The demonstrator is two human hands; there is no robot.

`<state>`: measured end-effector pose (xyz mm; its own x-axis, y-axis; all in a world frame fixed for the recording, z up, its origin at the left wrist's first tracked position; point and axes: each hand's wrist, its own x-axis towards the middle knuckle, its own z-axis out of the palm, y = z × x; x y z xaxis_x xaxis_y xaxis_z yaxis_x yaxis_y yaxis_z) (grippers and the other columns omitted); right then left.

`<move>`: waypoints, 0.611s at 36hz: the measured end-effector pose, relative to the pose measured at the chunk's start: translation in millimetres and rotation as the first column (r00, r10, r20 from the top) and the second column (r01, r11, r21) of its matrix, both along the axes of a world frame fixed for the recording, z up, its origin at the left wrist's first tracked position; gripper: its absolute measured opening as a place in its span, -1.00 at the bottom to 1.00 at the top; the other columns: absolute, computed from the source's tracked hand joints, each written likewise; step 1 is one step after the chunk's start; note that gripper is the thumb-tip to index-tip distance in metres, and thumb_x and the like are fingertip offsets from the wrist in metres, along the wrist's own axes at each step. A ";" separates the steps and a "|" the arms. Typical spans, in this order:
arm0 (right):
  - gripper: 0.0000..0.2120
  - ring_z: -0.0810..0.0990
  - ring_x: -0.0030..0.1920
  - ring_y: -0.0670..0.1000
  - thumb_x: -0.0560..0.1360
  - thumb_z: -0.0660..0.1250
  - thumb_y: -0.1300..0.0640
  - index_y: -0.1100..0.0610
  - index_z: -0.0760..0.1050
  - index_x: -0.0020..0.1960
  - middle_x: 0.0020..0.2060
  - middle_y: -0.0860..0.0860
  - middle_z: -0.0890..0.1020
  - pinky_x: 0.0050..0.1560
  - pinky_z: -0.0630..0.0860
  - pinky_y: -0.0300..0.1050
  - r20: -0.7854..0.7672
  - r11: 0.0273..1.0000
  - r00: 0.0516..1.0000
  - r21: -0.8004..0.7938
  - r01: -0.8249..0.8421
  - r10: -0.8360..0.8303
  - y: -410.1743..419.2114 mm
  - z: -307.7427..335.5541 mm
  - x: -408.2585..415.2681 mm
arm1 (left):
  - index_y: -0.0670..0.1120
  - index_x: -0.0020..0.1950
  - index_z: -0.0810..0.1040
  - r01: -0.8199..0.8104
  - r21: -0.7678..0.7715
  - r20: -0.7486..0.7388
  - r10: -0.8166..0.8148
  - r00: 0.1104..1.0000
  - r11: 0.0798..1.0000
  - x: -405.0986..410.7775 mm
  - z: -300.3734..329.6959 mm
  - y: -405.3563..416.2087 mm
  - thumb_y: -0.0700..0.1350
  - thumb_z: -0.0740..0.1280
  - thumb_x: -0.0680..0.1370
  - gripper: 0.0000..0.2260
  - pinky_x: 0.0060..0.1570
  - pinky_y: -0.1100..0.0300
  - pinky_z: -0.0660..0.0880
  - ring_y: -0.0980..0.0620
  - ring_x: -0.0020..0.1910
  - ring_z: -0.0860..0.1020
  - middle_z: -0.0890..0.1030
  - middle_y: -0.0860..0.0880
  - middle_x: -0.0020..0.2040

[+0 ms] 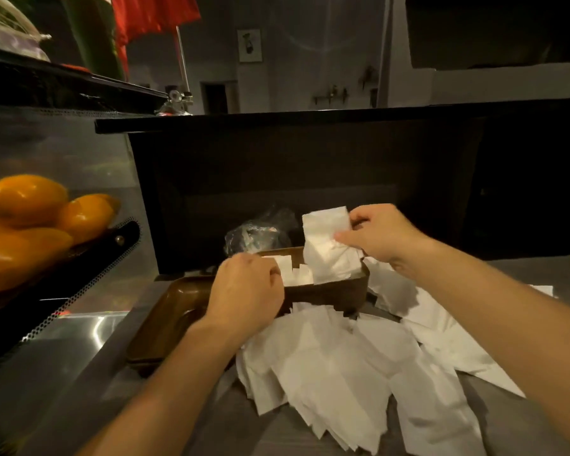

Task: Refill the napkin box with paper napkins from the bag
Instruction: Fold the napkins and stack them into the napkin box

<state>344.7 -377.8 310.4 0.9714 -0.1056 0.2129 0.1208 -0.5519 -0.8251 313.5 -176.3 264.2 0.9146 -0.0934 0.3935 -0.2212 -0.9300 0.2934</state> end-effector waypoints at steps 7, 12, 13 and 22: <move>-0.92 0.61 -0.12 0.04 0.53 0.47 0.10 0.11 0.65 -0.05 -0.12 0.08 0.63 -0.16 0.54 -0.16 -0.195 0.964 0.980 -0.263 -0.025 -0.027 27.6 -17.8 41.0 | 0.04 0.15 0.64 0.057 0.073 -0.067 -0.052 0.996 0.996 0.6 -9.5 8.3 0.00 0.09 0.70 -0.68 0.53 0.13 0.10 0.12 0.37 0.39 0.58 0.09 0.21; -0.78 0.63 -0.03 0.07 0.54 0.47 0.14 0.14 0.62 0.17 -0.03 0.09 0.63 0.07 0.62 -0.05 -0.265 0.927 0.961 -0.374 -0.027 -0.078 39.9 -24.3 50.0 | 0.04 0.17 0.64 0.076 0.058 -0.076 -0.071 0.995 0.995 4.3 -14.2 10.5 0.00 0.08 0.70 -0.67 0.54 0.13 0.05 0.12 0.42 0.35 0.58 0.08 0.28; -0.73 0.62 0.00 0.08 0.53 0.47 0.14 0.15 0.60 0.21 0.00 0.10 0.63 0.11 0.62 -0.04 -0.281 0.920 0.956 -0.391 -0.030 -0.089 42.2 -24.9 50.0 | 0.04 0.17 0.63 0.072 0.052 -0.078 -0.068 0.995 0.996 4.9 -14.8 10.3 0.00 0.07 0.70 -0.67 0.55 0.13 0.05 0.12 0.42 0.34 0.57 0.08 0.29; -0.72 0.50 -0.24 0.01 0.53 0.48 0.09 0.12 0.56 0.19 -0.27 0.03 0.46 -0.08 0.51 -0.10 -0.079 0.673 0.981 -0.737 0.061 -0.176 55.4 -22.1 39.6 | 0.03 0.19 0.63 0.087 0.026 -0.068 -0.085 0.994 0.996 3.6 -17.5 10.3 0.01 0.07 0.70 -0.67 0.57 0.09 0.04 0.10 0.46 0.33 0.57 0.07 0.33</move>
<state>384.4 -322.4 288.3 0.9856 -0.0895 0.1438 -0.0666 -0.9854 -0.1566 317.0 -166.0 246.7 0.9267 -0.1835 0.3279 -0.2818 -0.9167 0.2833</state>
